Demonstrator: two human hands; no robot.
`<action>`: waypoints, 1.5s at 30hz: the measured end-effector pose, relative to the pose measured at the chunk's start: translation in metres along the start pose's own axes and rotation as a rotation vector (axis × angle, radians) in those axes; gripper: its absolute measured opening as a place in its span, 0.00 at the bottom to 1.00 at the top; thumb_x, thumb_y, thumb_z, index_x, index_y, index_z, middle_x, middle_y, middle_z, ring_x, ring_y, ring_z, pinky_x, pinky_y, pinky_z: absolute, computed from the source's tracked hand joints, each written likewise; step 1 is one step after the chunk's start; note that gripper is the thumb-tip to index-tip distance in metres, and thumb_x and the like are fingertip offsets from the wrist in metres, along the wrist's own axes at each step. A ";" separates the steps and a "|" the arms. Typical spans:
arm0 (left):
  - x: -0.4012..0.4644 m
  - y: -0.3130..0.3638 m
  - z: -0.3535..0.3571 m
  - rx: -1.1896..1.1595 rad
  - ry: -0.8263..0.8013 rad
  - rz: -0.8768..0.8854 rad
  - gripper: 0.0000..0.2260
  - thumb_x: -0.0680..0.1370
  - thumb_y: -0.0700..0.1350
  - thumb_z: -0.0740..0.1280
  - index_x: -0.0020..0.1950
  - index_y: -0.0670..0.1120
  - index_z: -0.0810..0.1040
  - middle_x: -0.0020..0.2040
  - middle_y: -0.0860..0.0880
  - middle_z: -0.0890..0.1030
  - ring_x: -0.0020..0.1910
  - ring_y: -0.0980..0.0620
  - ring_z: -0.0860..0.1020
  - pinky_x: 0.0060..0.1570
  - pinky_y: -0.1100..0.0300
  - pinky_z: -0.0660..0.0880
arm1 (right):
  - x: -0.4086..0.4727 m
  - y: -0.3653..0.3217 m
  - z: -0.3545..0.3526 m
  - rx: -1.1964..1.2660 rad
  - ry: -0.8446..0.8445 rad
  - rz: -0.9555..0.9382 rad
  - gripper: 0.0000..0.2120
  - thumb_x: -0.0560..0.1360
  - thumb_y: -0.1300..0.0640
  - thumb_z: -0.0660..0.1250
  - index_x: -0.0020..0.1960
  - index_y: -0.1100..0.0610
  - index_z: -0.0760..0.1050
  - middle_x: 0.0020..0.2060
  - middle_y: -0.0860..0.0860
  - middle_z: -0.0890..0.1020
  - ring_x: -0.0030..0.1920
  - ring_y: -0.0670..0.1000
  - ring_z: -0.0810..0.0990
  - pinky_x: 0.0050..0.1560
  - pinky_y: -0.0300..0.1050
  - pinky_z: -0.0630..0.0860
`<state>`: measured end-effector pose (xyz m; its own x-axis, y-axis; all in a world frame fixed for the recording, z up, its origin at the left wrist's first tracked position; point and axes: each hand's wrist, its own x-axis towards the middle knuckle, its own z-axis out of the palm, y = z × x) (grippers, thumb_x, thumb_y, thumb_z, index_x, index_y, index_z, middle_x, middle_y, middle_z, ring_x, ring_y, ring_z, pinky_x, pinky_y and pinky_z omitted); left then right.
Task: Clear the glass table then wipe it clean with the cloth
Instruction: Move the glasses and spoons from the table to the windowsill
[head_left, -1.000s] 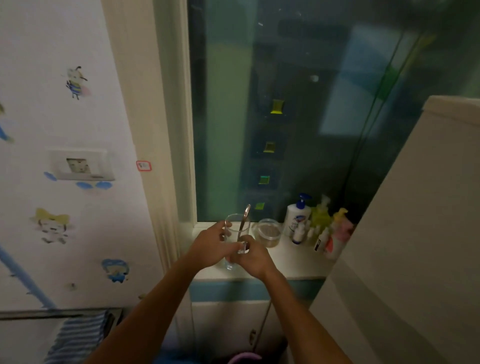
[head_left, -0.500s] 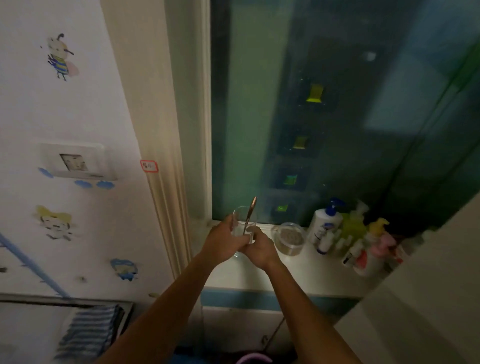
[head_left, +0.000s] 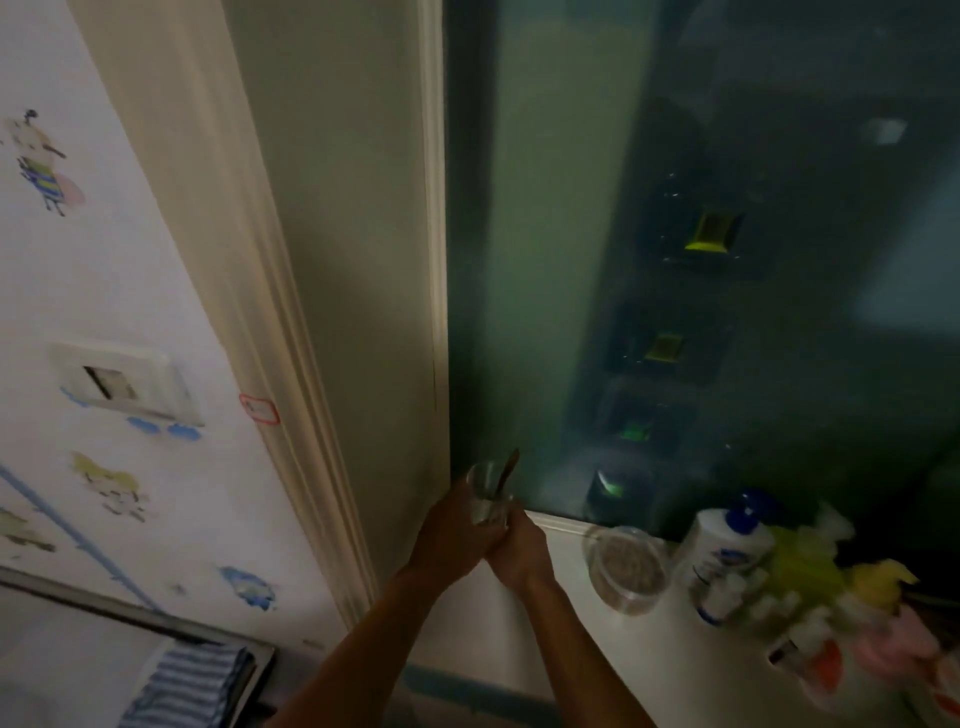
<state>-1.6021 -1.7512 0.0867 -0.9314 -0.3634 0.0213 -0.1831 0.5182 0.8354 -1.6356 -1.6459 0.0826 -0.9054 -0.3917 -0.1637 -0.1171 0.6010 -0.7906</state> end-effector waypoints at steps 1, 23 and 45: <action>0.002 -0.003 0.001 0.005 0.011 -0.005 0.14 0.77 0.52 0.71 0.61 0.57 0.72 0.49 0.64 0.77 0.50 0.64 0.78 0.45 0.78 0.69 | 0.003 0.001 0.003 -0.008 -0.006 -0.003 0.15 0.78 0.51 0.65 0.63 0.52 0.73 0.61 0.53 0.80 0.59 0.53 0.78 0.59 0.43 0.73; 0.032 -0.034 0.008 -0.023 -0.040 -0.157 0.16 0.72 0.59 0.70 0.52 0.51 0.76 0.43 0.49 0.79 0.38 0.55 0.78 0.38 0.61 0.75 | 0.031 0.014 0.021 -0.050 -0.093 0.006 0.21 0.76 0.54 0.68 0.67 0.56 0.70 0.64 0.56 0.77 0.62 0.57 0.76 0.58 0.40 0.69; -0.142 0.020 -0.046 0.432 -0.128 0.076 0.26 0.83 0.57 0.58 0.78 0.50 0.60 0.78 0.48 0.63 0.75 0.49 0.64 0.72 0.54 0.62 | -0.074 0.000 -0.014 -0.147 0.015 0.072 0.27 0.80 0.49 0.61 0.74 0.59 0.62 0.71 0.58 0.70 0.70 0.59 0.69 0.67 0.48 0.66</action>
<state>-1.4591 -1.7244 0.1254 -0.9737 -0.2272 -0.0171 -0.2017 0.8248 0.5282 -1.5744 -1.6074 0.1024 -0.9194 -0.3346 -0.2068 -0.1096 0.7228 -0.6824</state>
